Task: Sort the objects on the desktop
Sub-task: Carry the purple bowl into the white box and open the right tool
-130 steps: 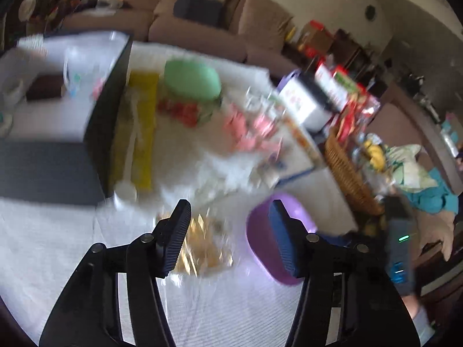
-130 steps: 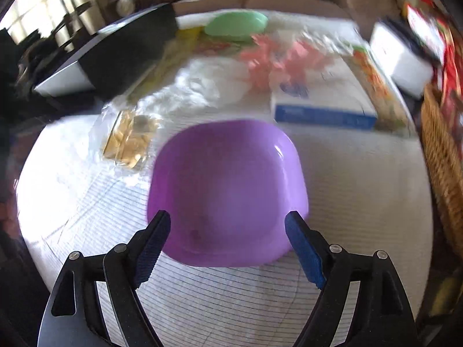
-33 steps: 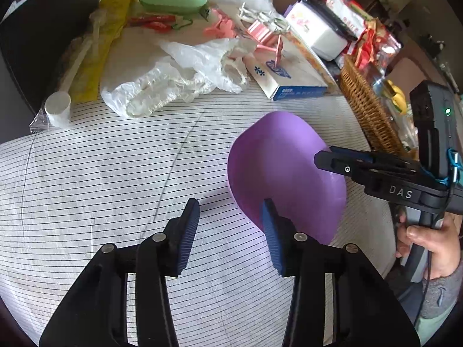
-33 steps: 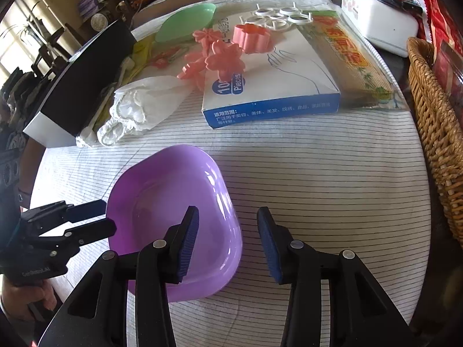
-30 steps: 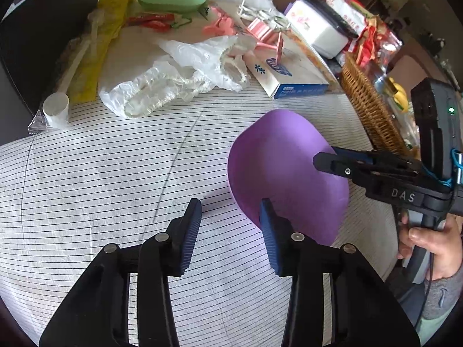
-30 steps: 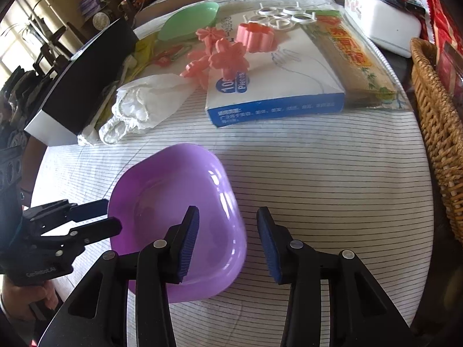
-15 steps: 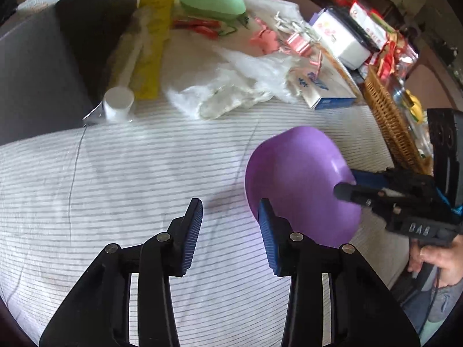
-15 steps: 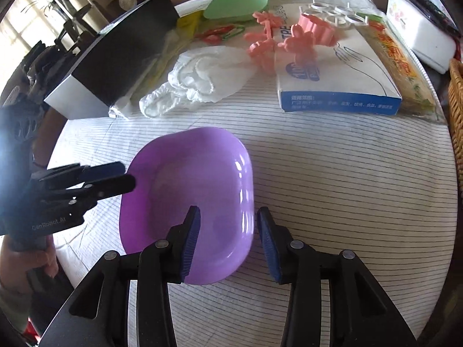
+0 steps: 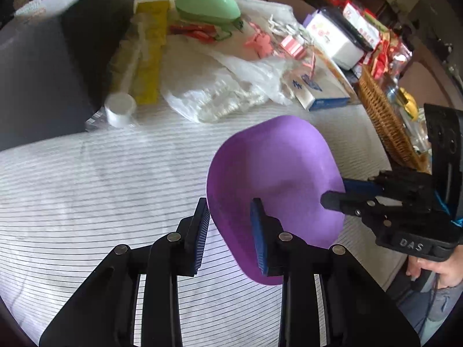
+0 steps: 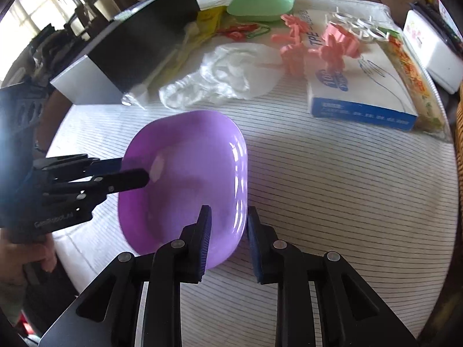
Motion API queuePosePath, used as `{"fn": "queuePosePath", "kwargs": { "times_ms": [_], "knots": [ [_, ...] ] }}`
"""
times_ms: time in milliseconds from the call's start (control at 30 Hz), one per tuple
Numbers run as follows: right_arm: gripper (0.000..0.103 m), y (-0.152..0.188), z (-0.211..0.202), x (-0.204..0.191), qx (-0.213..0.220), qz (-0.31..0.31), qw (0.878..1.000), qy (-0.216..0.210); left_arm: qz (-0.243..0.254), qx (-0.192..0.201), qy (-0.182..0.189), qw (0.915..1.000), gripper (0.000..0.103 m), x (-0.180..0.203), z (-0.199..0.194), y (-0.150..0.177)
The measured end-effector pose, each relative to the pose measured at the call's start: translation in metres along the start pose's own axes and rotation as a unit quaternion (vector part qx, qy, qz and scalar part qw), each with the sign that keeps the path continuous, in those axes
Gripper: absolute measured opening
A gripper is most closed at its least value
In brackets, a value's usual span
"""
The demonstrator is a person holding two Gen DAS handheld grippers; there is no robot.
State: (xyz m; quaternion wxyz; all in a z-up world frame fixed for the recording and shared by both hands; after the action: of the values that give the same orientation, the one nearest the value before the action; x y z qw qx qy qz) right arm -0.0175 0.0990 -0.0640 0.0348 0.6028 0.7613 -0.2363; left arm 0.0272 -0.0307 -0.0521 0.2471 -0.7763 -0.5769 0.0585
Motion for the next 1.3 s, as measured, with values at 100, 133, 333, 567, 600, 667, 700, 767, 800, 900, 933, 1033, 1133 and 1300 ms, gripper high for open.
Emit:
{"fn": "queuePosePath", "kwargs": {
  "times_ms": [100,133,333,567,600,667,700,767,800,900,933,1033,1133,1300],
  "knots": [
    [0.024,-0.002,-0.012,-0.022,0.007,-0.017,1.0,-0.013,0.007,0.02,-0.008,0.9998,0.026,-0.011,-0.033,-0.011],
    [0.024,-0.005,-0.019,-0.034,0.013,-0.026,0.999,-0.02,0.012,0.026,-0.014,0.9995,0.026,-0.016,-0.045,-0.016],
    [0.024,-0.051,-0.061,-0.127,0.04,-0.095,0.992,-0.068,0.027,0.072,-0.059,0.9953,0.026,-0.08,-0.137,-0.071],
    [0.024,-0.14,-0.065,-0.226,0.057,-0.145,0.985,-0.075,0.03,0.039,-0.129,0.9904,0.026,-0.188,-0.165,-0.122],
    [0.024,-0.151,-0.057,-0.236,0.055,-0.151,0.985,-0.069,0.028,0.027,-0.135,0.9901,0.026,-0.203,-0.16,-0.126],
    [0.024,-0.166,-0.037,-0.251,0.042,-0.158,0.985,-0.057,0.027,-0.001,-0.143,0.9894,0.026,-0.228,-0.143,-0.129],
    [0.024,-0.171,-0.022,-0.256,0.031,-0.159,0.986,-0.047,0.028,-0.018,-0.148,0.9884,0.026,-0.239,-0.132,-0.13],
    [0.025,-0.176,0.002,-0.259,0.008,-0.157,0.987,-0.038,0.033,-0.045,-0.153,0.9866,0.026,-0.249,-0.112,-0.127],
    [0.025,-0.177,0.017,-0.259,-0.008,-0.155,0.987,-0.031,0.037,-0.063,-0.153,0.9856,0.026,-0.255,-0.099,-0.124],
    [0.027,-0.177,0.044,-0.254,-0.036,-0.156,0.987,-0.01,0.057,-0.109,-0.159,0.9796,0.026,-0.261,-0.065,-0.117],
    [0.034,-0.177,0.047,-0.251,-0.04,-0.158,0.987,-0.001,0.066,-0.123,-0.163,0.9767,0.026,-0.261,-0.054,-0.115],
    [0.053,-0.18,0.039,-0.242,-0.013,-0.176,0.984,0.034,0.084,-0.148,-0.164,0.9717,0.028,-0.261,-0.03,-0.112],
    [0.054,-0.183,0.014,-0.234,0.021,-0.18,0.983,0.026,0.09,-0.151,-0.159,0.9715,0.028,-0.26,-0.021,-0.113],
    [0.057,-0.186,-0.023,-0.202,0.059,-0.145,0.988,0.0,0.078,-0.166,-0.142,0.9727,0.032,-0.264,-0.018,-0.105]
  ]
}}
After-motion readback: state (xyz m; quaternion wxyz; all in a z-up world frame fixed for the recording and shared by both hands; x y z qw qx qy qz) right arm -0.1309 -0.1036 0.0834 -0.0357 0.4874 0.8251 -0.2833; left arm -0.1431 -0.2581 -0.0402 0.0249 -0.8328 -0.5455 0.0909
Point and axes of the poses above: each gripper's, at about its wrist camera, not at the fingertips, and z roughly the way its jaws point, x to its right, y to its underside, the point moved 10 cm from there along z, roughly the way its jaws point, and after that the axes turned 14 degrees about z, right-handed, at the moved point
